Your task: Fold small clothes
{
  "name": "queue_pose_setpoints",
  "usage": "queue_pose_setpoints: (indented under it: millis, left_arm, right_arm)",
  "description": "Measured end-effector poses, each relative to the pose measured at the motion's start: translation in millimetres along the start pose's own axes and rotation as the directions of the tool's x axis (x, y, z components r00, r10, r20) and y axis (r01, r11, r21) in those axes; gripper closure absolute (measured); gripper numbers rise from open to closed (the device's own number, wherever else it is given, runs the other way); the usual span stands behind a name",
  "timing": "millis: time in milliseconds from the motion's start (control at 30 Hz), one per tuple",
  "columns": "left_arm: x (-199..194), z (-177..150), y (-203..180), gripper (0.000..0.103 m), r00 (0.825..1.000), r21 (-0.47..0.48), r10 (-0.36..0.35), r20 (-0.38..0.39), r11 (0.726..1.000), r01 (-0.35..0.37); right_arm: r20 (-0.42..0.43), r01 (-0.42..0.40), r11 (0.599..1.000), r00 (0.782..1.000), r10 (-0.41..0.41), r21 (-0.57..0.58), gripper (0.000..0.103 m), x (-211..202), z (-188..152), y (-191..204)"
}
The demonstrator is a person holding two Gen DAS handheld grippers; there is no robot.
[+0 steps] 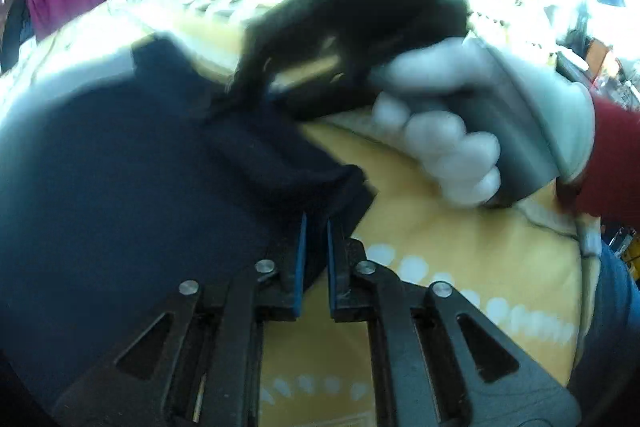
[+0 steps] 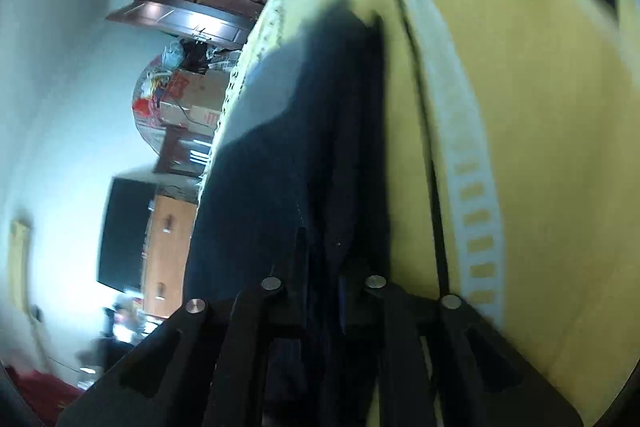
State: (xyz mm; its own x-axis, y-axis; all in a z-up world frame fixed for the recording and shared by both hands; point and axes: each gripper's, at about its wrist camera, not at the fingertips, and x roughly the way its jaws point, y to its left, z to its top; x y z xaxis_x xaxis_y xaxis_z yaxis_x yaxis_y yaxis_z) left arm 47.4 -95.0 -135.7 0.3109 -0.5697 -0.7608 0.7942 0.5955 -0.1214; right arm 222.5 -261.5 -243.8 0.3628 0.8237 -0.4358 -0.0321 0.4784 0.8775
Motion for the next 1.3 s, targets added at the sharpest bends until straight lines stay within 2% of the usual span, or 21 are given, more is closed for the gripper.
queue_pose_setpoints:
  millis: [33, 100, 167, 233, 333, 367, 433, 467, 533, 600, 700, 733, 833, 900, 933, 967, 1000, 1033, 1133, 1167, 1300]
  left_arm:
    - [-10.6, 0.4, -2.7, 0.096, 1.0, 0.007, 0.002, 0.011, 1.0, -0.003]
    - [-39.1, -4.5, -8.5, 0.096, 0.997, 0.032, 0.05, 0.052, 0.998, -0.052]
    - [-77.6, -23.4, -5.2, 0.094, 0.985, -0.011, 0.133, 0.106, 0.991, -0.133]
    - [-100.4, -43.9, 5.6, 0.089, 0.967, -0.074, 0.227, 0.115, 0.973, -0.219]
    - [-125.4, -73.7, 31.9, 0.082, 0.932, -0.219, 0.356, 0.071, 0.917, -0.334]
    - [-126.0, -76.7, 37.9, 0.081, 0.929, -0.242, 0.366, 0.057, 0.908, -0.343]
    - [-122.9, -79.9, 41.3, 0.076, 0.933, -0.245, 0.358, 0.031, 0.908, -0.34]
    - [-120.6, -77.4, 37.4, 0.073, 0.932, -0.225, 0.361, 0.035, 0.911, -0.345]
    - [-112.5, -69.6, 36.0, 0.066, 0.918, -0.201, 0.394, 0.041, 0.904, -0.378]
    - [-103.8, -68.8, 45.3, 0.066, 0.89, -0.199, 0.455, 0.024, 0.875, -0.442]
    - [-96.1, -66.8, 42.3, 0.074, 0.831, -0.134, 0.556, 0.002, 0.824, -0.55]
    - [-98.7, -66.2, 34.6, 0.074, 0.825, -0.11, 0.566, 0.013, 0.821, -0.561]
    - [-117.0, -77.1, 14.5, 0.074, 0.853, -0.072, 0.515, 0.08, 0.857, -0.511]
    - [-132.2, -81.0, 8.1, 0.072, 0.845, -0.103, 0.521, 0.12, 0.853, -0.512]
    - [-138.9, -82.9, 11.4, 0.066, 0.83, -0.142, 0.54, 0.137, 0.84, -0.523]
    - [-148.1, -85.4, 19.3, 0.059, 0.798, -0.206, 0.582, 0.155, 0.809, -0.55]
    - [-145.2, -83.5, 29.9, 0.04, 0.78, -0.246, 0.607, 0.154, 0.788, -0.564]
    - [-140.7, -82.8, 34.4, 0.026, 0.784, -0.255, 0.606, 0.136, 0.786, -0.563]
    - [-111.2, -73.5, 47.0, 0.027, 0.853, -0.187, 0.516, 0.071, 0.847, -0.497]
    - [-105.1, -69.5, 46.5, 0.026, 0.864, -0.163, 0.498, 0.072, 0.861, -0.483]
    - [-95.0, -55.0, 65.7, 0.026, 0.82, -0.209, 0.57, 0.046, 0.808, -0.55]
  right_arm:
    - [0.002, -0.012, 1.0, 1.0, 0.012, 0.016, 0.085, -1.4, -0.2, 0.3]
    - [-0.011, -0.025, 1.0, 1.0, 0.025, 0.004, 0.06, -7.6, -4.5, 10.8]
    - [-0.029, -0.036, 0.999, 0.999, 0.036, -0.011, 0.047, -11.7, -13.2, 22.0]
    - [-0.056, -0.015, 0.999, 0.998, 0.013, -0.039, 0.045, -10.8, -23.8, 32.2]
    - [-0.076, 0.015, 0.997, 0.997, -0.02, -0.076, 0.045, -5.4, -37.6, 41.0]
    - [-0.078, 0.021, 0.997, 0.997, -0.027, -0.078, 0.045, -1.9, -40.0, 42.3]
    - [-0.076, 0.02, 0.997, 0.997, -0.025, -0.074, 0.048, 0.6, -44.4, 40.9]
    - [-0.082, 0.021, 0.997, 0.996, -0.027, -0.076, 0.057, 5.3, -45.7, 43.4]
    - [-0.078, 0.032, 0.996, 0.996, -0.039, -0.08, 0.066, 2.8, -49.4, 41.1]
    - [-0.067, 0.03, 0.997, 0.997, -0.035, -0.071, 0.074, 4.3, -47.1, 42.5]
    - [-0.055, 0.034, 0.997, 0.998, -0.038, -0.074, 0.079, 0.3, -45.7, 41.6]
    - [-0.051, 0.038, 0.997, 0.998, -0.041, -0.071, 0.079, -3.9, -45.8, 38.1]
    - [-0.047, 0.015, 0.998, 0.999, -0.018, -0.054, 0.079, -8.0, -44.2, 36.0]
    - [-0.057, 0.012, 0.998, 0.998, -0.015, -0.054, 0.079, -5.0, -44.5, 34.5]
    - [-0.059, 0.009, 0.999, 0.998, -0.012, -0.048, 0.079, -5.3, -46.2, 30.8]
    - [-0.057, 0.004, 0.999, 0.998, -0.006, -0.034, 0.079, -4.0, -47.2, 27.0]
    - [-0.053, -0.007, 1.0, 0.999, 0.006, -0.019, 0.079, -7.6, -50.6, 21.0]
    - [-0.047, -0.018, 1.0, 0.999, 0.018, -0.006, 0.079, -10.3, -51.9, 17.0]
    - [-0.041, -0.03, 1.0, 0.999, 0.03, 0.004, 0.079, -11.9, -51.8, 15.2]
    - [-0.044, -0.028, 1.0, 0.999, 0.028, 0.001, 0.079, -13.1, -51.6, 14.3]
    - [-0.052, -0.02, 1.0, 0.998, 0.019, -0.017, 0.078, -9.9, -49.8, 20.6]
